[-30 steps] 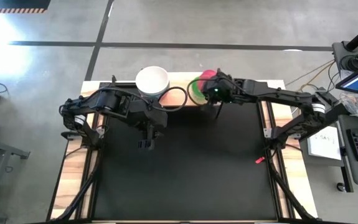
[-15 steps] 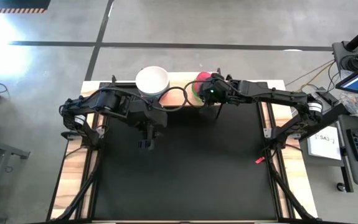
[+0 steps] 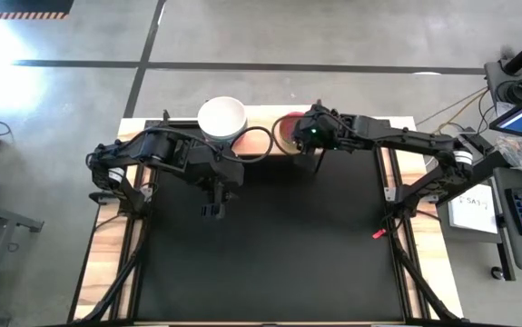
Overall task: Place and stack bowls onto a shelf
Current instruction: Return to Home Position
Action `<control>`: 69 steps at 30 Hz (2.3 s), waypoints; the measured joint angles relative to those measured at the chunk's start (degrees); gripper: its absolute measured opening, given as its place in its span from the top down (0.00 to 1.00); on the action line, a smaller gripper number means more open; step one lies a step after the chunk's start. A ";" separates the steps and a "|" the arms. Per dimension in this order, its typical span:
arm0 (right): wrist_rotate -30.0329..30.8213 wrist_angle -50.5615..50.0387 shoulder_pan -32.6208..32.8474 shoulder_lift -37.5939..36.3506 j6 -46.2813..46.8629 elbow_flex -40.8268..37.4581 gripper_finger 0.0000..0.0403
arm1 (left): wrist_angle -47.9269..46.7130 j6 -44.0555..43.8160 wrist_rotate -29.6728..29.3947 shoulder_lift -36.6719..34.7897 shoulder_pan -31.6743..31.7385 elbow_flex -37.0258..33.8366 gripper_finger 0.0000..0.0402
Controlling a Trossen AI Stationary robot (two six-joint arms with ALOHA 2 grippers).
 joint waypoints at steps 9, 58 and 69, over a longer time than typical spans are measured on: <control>-0.32 -4.91 0.02 -4.26 3.49 5.19 0.73 | 0.03 -0.54 -5.30 -3.54 -0.62 -0.36 0.69; -7.36 56.92 7.14 -42.44 24.04 -66.23 0.73 | 118.83 -3.01 -20.46 -62.83 -7.82 -129.84 0.69; -7.39 69.31 7.17 -42.44 27.60 -77.42 0.73 | 118.37 -6.00 -20.42 -61.97 -7.82 -132.78 0.69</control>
